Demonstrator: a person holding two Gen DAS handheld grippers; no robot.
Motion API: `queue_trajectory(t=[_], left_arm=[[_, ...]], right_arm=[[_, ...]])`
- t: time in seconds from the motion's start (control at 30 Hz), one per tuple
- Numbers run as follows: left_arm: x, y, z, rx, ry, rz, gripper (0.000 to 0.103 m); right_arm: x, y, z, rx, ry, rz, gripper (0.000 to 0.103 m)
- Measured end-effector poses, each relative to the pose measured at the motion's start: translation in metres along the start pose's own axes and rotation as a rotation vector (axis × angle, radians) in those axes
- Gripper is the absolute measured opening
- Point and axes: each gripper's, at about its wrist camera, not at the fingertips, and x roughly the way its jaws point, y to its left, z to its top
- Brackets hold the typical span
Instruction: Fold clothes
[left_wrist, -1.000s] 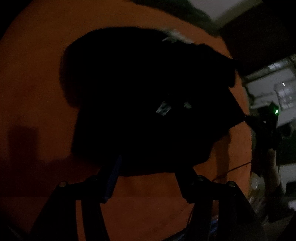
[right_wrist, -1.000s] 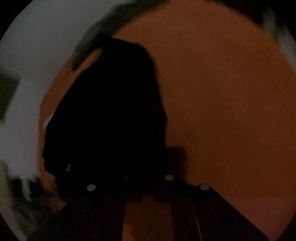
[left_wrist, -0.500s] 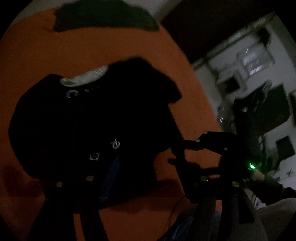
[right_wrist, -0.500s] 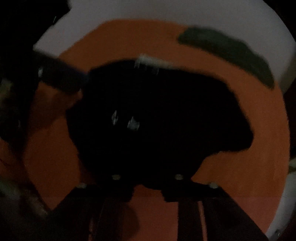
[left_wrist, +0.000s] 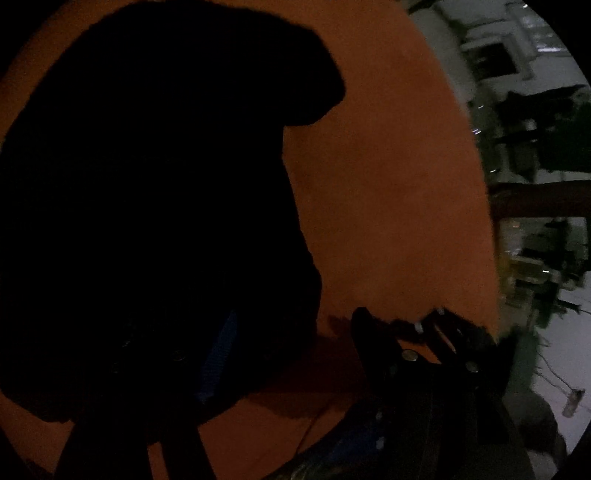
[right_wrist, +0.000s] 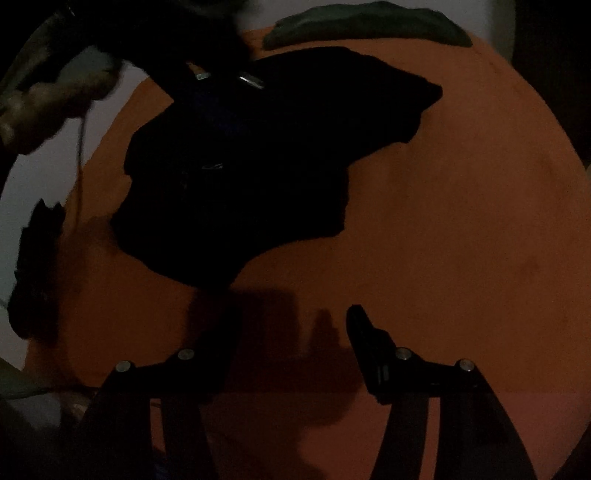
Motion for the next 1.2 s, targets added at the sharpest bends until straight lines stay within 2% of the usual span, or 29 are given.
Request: queue_trajectory(t=[0.1, 0.17, 0.2, 0.23, 0.3, 0.37, 0.47, 0.5, 0.63, 0.7, 0.8, 0.87, 0.9, 0.93, 1.0, 1.03, 1.1, 1.2], left_arm=[[0.013, -0.006, 0.005, 0.001, -0.022, 0.102, 0.066], [0.013, -0.002, 0.003, 0.001, -0.055, 0.099, 0.066], [0.013, 0.000, 0.002, 0.001, -0.071, 0.097, 0.060], [0.012, 0.002, 0.000, 0.001, -0.088, 0.096, 0.036], [0.012, 0.005, -0.002, 0.000, -0.121, 0.092, 0.009], [0.011, 0.009, -0.004, -0.001, -0.154, 0.088, 0.007], [-0.004, 0.018, -0.006, -0.046, -0.201, -0.039, 0.007], [-0.008, 0.021, -0.007, -0.060, -0.216, -0.080, 0.007], [-0.022, 0.020, -0.009, -0.066, -0.245, -0.123, 0.007], [-0.029, 0.019, -0.010, -0.069, -0.259, -0.145, 0.007], [-0.029, 0.012, -0.003, -0.057, -0.253, -0.135, 0.007], [-0.024, 0.010, 0.008, -0.063, -0.241, -0.111, 0.008], [-0.016, 0.008, 0.013, -0.069, -0.220, -0.094, 0.015], [-0.007, 0.006, 0.018, -0.076, -0.198, -0.077, 0.023], [0.013, 0.001, 0.020, -0.108, -0.143, -0.074, 0.034], [0.018, 0.002, 0.022, -0.129, -0.150, -0.077, 0.037], [0.023, 0.006, 0.026, -0.164, -0.172, -0.103, 0.039], [0.027, 0.008, 0.033, -0.197, -0.200, -0.140, 0.037]], right_arm=[[-0.009, 0.001, -0.005, -0.015, -0.003, 0.001, 0.058], [-0.008, 0.004, 0.000, -0.036, -0.004, -0.008, 0.058], [-0.007, 0.006, -0.001, -0.044, -0.002, -0.012, 0.058], [-0.007, 0.006, -0.003, -0.046, -0.001, -0.013, 0.058], [-0.005, 0.007, -0.004, -0.037, 0.003, -0.016, 0.058], [-0.004, 0.004, -0.009, -0.028, 0.005, -0.023, 0.058], [0.001, 0.009, -0.005, -0.006, -0.015, -0.032, 0.058], [0.006, 0.013, -0.004, 0.016, -0.007, -0.006, 0.058], [0.020, 0.016, -0.003, 0.079, 0.010, 0.055, 0.058], [0.029, 0.015, 0.000, 0.126, 0.017, 0.138, 0.059], [0.045, 0.004, 0.002, 0.264, 0.057, 0.284, 0.063], [0.060, -0.004, 0.004, 0.373, 0.092, 0.344, 0.063], [0.067, -0.007, 0.005, 0.416, 0.103, 0.365, 0.063], [0.071, -0.008, 0.005, 0.436, 0.106, 0.373, 0.063], [0.078, -0.009, 0.007, 0.463, 0.109, 0.391, 0.063], [0.078, -0.008, 0.007, 0.467, 0.104, 0.394, 0.063], [0.080, -0.007, 0.006, 0.473, 0.095, 0.398, 0.063], [0.084, -0.006, 0.006, 0.491, 0.096, 0.397, 0.063]])
